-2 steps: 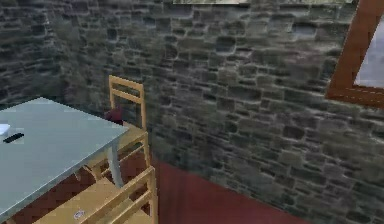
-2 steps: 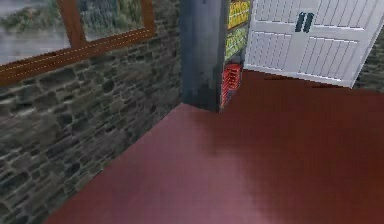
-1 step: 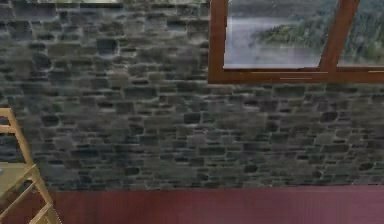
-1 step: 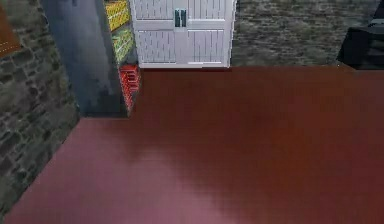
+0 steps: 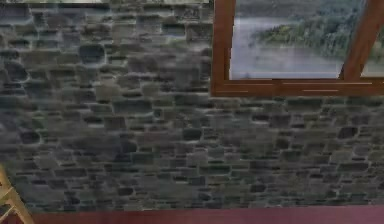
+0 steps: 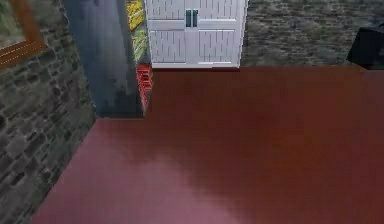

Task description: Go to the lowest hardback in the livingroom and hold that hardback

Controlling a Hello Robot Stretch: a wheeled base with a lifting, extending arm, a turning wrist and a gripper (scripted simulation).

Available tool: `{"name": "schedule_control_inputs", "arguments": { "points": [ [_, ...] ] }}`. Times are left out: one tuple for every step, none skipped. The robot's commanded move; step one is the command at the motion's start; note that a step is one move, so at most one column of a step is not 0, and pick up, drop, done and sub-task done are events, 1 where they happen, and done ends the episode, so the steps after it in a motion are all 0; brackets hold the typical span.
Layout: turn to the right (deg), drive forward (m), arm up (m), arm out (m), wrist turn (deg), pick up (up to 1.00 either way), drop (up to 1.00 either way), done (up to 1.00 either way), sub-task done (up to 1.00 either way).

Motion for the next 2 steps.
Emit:
{"name": "schedule_control_inputs", "arguments": {
  "points": [
    [45.0,0.0,0.0,0.0,0.0,0.0,0.0,0.0,0.0],
    [42.0,0.0,0.0,0.0,0.0,0.0,0.0,0.0,0.0]
  ]
}}
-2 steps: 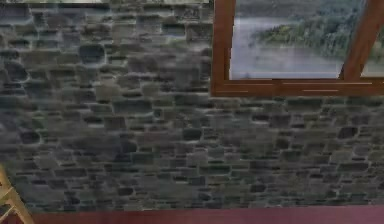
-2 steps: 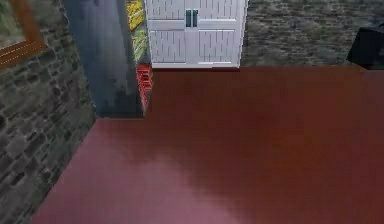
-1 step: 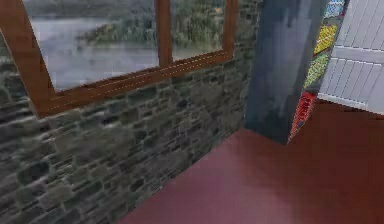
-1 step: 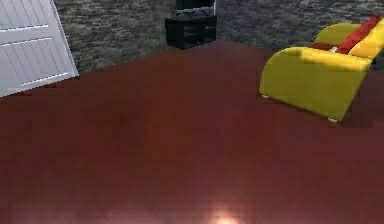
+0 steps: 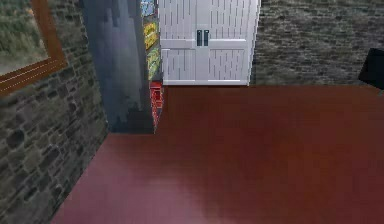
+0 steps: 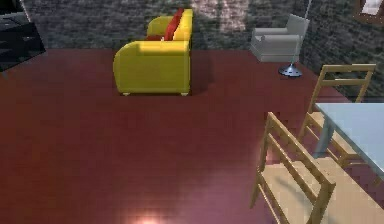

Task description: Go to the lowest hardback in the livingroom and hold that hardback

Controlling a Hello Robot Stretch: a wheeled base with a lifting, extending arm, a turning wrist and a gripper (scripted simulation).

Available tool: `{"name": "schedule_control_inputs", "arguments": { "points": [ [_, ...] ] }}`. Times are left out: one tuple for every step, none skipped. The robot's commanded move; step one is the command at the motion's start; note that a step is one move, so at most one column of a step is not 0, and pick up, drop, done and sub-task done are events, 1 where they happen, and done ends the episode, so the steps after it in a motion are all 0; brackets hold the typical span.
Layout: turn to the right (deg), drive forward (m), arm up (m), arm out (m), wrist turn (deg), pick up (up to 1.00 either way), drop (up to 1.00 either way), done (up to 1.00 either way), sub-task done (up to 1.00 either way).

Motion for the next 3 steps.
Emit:
{"name": "schedule_control_inputs", "arguments": {
  "points": [
    [0.0,0.15,0.0,0.0,0.0,0.0,0.0,0.0,0.0],
    [-45.0,0.0,0.0,0.0,0.0,0.0,0.0,0.0,0.0],
    [-42.0,0.0,0.0,0.0,0.0,0.0,0.0,0.0,0.0]
  ]
}}
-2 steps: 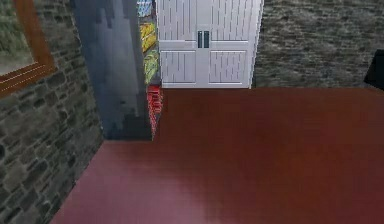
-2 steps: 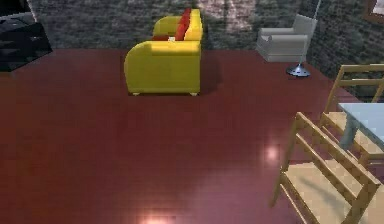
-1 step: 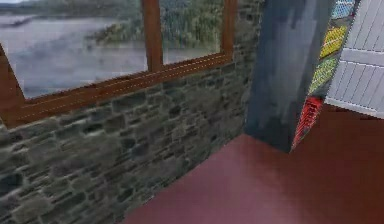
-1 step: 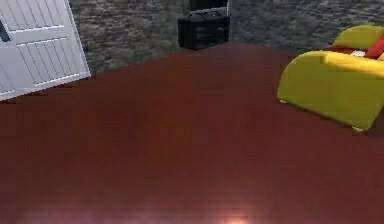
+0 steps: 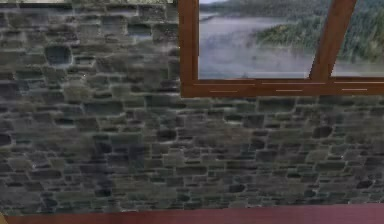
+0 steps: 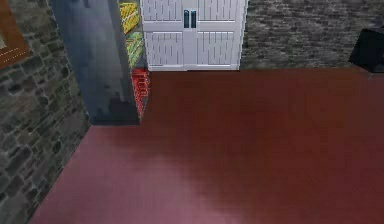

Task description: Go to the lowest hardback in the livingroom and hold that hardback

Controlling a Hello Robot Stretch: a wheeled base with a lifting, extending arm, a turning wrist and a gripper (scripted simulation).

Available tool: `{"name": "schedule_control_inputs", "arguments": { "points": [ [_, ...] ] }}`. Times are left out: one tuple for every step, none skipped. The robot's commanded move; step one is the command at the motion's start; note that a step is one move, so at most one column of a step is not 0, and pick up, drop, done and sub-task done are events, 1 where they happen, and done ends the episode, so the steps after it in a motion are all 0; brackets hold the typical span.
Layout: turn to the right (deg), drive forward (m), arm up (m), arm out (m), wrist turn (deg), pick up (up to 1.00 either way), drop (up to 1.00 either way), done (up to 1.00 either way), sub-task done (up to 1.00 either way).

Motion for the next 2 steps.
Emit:
{"name": "schedule_control_inputs", "arguments": {
  "points": [
    [0.0,0.45,0.0,0.0,0.0,0.0,0.0,0.0,0.0],
    [-45.0,0.0,0.0,0.0,0.0,0.0,0.0,0.0,0.0]
  ]
}}
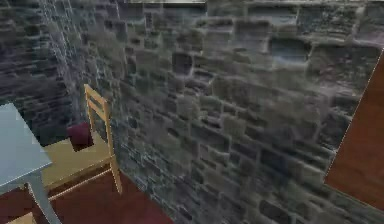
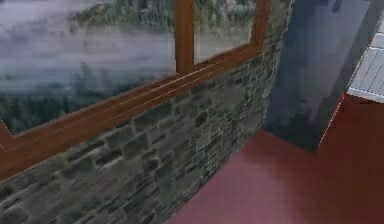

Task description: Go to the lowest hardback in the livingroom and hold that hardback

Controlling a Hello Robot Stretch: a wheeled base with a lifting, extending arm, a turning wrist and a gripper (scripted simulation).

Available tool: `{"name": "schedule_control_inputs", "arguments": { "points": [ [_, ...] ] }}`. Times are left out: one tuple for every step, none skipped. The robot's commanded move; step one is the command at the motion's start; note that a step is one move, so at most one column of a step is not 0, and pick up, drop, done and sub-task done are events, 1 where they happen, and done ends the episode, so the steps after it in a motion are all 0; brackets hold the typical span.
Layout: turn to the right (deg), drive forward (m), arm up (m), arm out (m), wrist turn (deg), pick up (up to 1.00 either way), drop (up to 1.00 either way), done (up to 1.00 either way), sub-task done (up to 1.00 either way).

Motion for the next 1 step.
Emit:
{"name": "schedule_control_inputs", "arguments": {
  "points": [
    [-45.0,0.0,0.0,0.0,0.0,0.0,0.0,0.0,0.0]
  ]
}}
